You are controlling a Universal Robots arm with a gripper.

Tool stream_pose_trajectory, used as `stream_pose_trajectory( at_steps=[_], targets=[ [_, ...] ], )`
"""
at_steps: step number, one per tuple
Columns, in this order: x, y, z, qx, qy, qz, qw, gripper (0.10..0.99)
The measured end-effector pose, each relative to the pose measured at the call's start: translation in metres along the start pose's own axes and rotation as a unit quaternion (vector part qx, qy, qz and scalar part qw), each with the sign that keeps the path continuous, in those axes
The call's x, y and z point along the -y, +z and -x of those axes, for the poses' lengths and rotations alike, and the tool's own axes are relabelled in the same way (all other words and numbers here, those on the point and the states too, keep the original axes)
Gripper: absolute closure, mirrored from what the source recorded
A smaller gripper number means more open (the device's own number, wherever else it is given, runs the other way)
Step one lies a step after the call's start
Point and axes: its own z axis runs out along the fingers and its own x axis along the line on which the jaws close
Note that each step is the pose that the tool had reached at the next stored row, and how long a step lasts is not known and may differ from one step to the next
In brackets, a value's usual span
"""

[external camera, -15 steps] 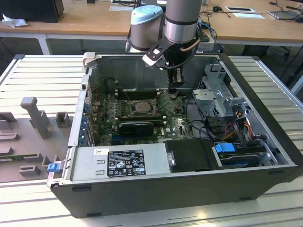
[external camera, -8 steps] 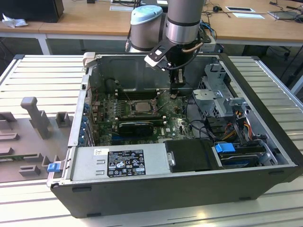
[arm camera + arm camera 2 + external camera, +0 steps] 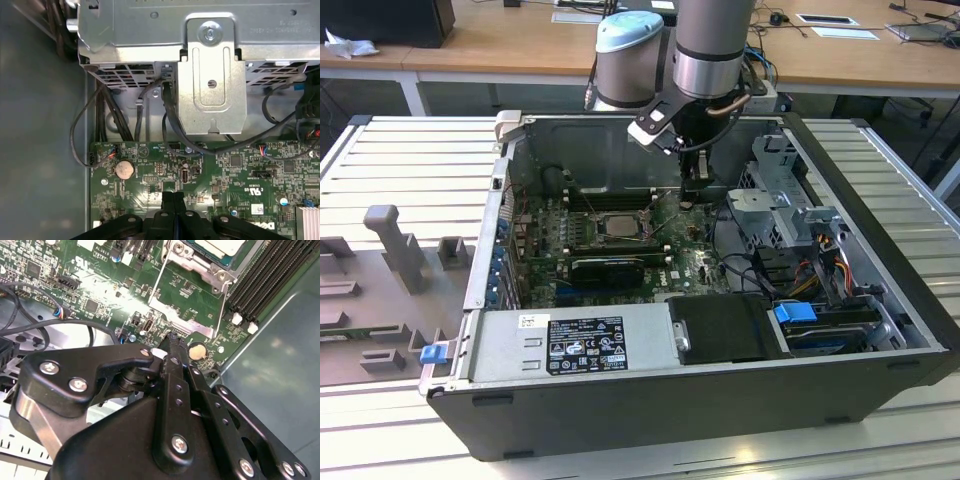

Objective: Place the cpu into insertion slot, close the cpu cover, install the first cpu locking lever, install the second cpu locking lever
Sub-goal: 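Close the cpu cover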

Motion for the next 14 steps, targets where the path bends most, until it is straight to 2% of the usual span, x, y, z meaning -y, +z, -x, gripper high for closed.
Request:
stream_pose_trajectory(
  at_steps=[4,14],
  targets=[
    [0.0003,0.0048,0.0001,0.0000,0.000,0.0000,1.0000,0.980],
    [0.0067,0.0048,0.0003,-0.0001,0.000,0.0000,1.0000,0.980]
  ],
)
